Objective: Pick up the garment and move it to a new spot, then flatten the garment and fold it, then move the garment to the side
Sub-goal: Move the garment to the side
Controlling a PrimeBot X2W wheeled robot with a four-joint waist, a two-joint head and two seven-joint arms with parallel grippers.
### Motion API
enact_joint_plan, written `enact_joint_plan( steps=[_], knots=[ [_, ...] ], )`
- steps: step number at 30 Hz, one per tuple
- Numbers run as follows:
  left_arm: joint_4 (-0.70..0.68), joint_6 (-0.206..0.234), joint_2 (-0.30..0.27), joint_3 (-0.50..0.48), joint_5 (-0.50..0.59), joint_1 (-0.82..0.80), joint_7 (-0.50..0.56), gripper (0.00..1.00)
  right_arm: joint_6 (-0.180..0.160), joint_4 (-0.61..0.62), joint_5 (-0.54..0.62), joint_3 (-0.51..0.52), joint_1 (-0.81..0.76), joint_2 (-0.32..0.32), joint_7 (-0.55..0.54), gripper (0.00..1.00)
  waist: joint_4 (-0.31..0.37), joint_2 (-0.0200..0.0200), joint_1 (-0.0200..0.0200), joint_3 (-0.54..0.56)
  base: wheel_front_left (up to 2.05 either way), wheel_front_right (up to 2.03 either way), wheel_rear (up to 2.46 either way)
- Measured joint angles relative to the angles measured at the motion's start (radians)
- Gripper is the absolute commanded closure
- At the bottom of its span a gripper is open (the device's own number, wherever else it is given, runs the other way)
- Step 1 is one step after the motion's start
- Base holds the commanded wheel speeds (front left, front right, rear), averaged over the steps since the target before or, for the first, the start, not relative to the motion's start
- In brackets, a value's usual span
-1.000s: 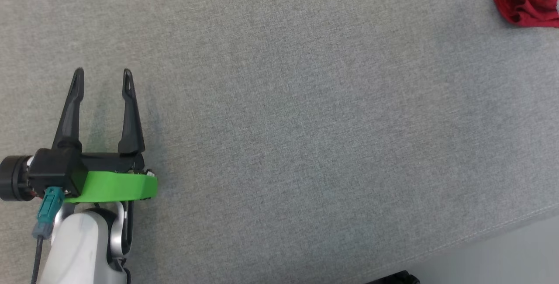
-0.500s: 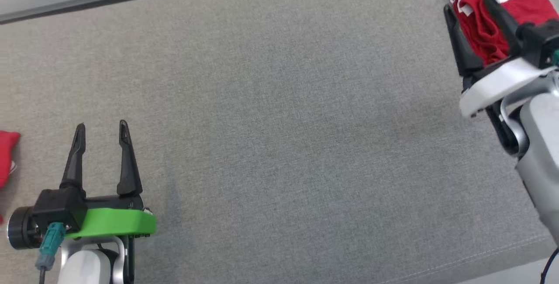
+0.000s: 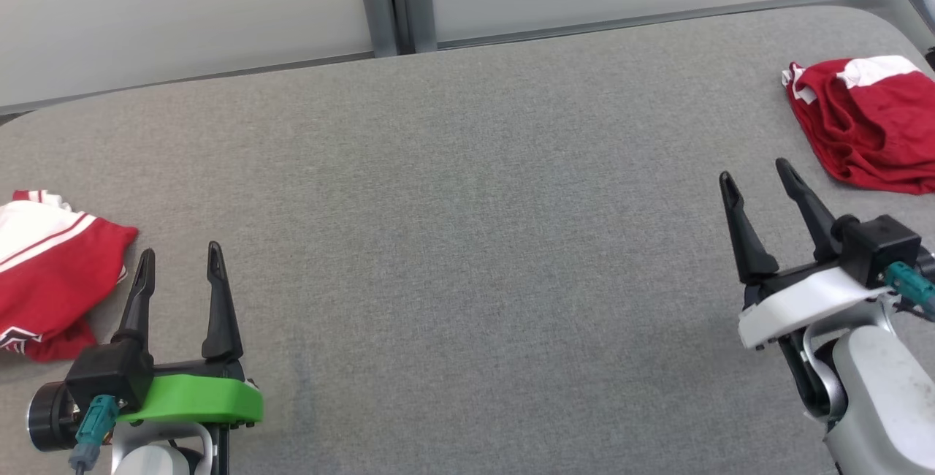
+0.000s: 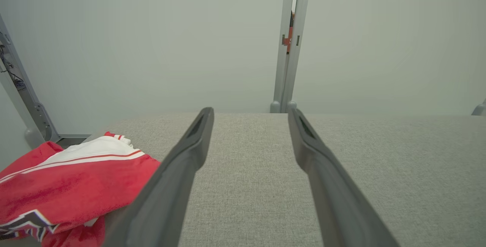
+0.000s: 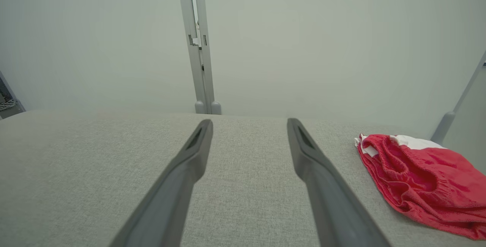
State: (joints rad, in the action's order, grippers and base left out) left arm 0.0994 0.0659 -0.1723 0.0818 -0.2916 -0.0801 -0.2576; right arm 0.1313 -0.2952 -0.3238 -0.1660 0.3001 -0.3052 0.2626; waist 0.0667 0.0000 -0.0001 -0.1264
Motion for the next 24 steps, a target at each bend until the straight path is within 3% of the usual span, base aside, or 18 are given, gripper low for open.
enact_joint_plan(
  steps=[13,24],
  knots=[
    [0.049,-0.013,0.002,0.013,-0.007,0.016,0.0,0.0,0.0,0.182,0.085,0.128,-0.221,0.152,-0.036,0.0,-0.069,0.0,0.0,0.081,0.0,0.0,0.0],
    [0.072,-0.015,-0.002,0.016,-0.016,0.038,-0.003,0.0,-0.001,0.246,0.108,0.171,-0.296,0.202,-0.087,0.0,-0.095,0.0,0.0001,0.125,0.0,0.0,0.0]
  ],
)
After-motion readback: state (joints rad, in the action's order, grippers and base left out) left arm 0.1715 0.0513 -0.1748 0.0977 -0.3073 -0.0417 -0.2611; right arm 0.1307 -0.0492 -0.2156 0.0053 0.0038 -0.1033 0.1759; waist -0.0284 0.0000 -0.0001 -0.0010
